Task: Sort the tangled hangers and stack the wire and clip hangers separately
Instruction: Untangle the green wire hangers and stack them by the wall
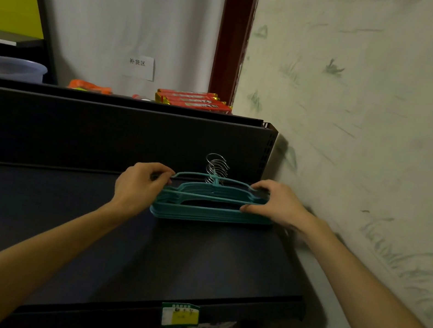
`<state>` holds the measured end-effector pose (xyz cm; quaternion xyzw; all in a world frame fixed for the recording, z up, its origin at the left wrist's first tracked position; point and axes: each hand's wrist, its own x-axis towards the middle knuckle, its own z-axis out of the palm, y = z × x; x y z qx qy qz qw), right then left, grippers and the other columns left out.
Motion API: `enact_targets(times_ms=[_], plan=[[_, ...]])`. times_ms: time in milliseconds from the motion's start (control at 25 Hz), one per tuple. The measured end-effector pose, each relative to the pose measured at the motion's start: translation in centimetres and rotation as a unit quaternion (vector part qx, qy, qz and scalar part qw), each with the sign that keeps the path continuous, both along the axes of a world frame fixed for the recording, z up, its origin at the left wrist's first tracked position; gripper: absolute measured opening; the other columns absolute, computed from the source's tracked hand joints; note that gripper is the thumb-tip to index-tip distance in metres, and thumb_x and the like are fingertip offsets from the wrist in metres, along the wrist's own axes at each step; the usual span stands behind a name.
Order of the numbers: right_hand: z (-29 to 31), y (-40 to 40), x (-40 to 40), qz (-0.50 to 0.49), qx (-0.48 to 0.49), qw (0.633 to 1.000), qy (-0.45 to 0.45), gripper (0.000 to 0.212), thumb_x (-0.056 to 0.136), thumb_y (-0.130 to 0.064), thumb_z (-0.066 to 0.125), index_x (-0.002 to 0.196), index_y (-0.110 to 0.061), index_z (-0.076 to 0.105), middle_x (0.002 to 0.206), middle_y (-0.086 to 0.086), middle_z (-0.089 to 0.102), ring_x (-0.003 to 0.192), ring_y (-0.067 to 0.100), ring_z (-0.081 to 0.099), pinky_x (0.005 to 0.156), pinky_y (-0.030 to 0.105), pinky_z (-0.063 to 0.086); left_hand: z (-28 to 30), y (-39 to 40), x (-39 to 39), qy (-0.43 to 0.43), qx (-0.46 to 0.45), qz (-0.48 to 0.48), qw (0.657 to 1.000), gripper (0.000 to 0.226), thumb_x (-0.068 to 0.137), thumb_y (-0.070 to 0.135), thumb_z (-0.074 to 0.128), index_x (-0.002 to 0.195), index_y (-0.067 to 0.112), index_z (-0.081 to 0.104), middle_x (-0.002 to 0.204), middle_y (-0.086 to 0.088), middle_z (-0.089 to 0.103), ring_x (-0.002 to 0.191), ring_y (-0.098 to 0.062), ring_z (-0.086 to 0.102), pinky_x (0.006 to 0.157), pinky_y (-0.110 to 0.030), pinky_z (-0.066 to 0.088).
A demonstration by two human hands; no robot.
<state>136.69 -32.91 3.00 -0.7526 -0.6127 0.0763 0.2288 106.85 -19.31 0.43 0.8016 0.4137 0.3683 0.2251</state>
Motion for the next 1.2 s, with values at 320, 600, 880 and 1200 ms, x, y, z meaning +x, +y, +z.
enact_targets(times_ms=[320, 600, 880, 1200], plan=[[-0.5, -0.8, 0.3, -0.003, -0.015, 1.0, -0.003, 0.087, 0.059, -0.076, 0.073, 0.126, -0.022, 0.068, 0.124, -0.005, 0.068, 0.113, 0.011, 0.061, 0.103, 0.036, 0.05, -1.6, 0.6, 0.3, -0.002, 0.032, -0.019, 0.999, 0.015, 0.096, 0.019, 0.065, 0.107, 0.022, 0.075, 0.108, 0.007, 0.063, 0.089, -0.003, 0.057, 0.075, -0.016, 0.05], [-0.9, -1.4, 0.7, -0.007, 0.022, 0.998, -0.055, 0.087, 0.059, -0.088, 0.06, 0.118, -0.025, 0.072, 0.115, -0.01, 0.07, 0.103, 0.008, 0.063, 0.093, 0.035, 0.054, -1.9, 1.2, 0.4, -0.056, 0.016, -0.057, 0.997, 0.014, 0.095, 0.018, 0.067, 0.104, 0.026, 0.073, 0.106, 0.007, 0.067, 0.096, -0.009, 0.063, 0.083, -0.032, 0.057], [-1.3, -1.6, 0.9, -0.008, 0.022, 0.998, -0.062, 0.075, 0.066, -0.076, 0.07, 0.121, -0.025, 0.07, 0.117, -0.009, 0.07, 0.105, 0.01, 0.063, 0.093, 0.035, 0.054, -2.4, 1.2, 0.4, -0.012, 0.044, -0.045, 0.998, 0.01, 0.094, 0.025, 0.068, 0.103, 0.03, 0.07, 0.104, 0.009, 0.066, 0.095, -0.008, 0.062, 0.078, -0.027, 0.054], [0.3, 0.4, 1.8, 0.013, -0.113, 0.989, -0.098, 0.076, 0.071, -0.046, 0.087, 0.135, -0.016, 0.062, 0.13, 0.002, 0.067, 0.114, 0.019, 0.062, 0.1, 0.034, 0.049, 1.2, 3.3, 1.2, 0.276, -0.021, -0.125, 0.953, 0.024, 0.094, 0.034, 0.067, 0.108, 0.018, 0.077, 0.084, 0.006, 0.071, 0.069, -0.01, 0.066, 0.058, -0.029, 0.053]])
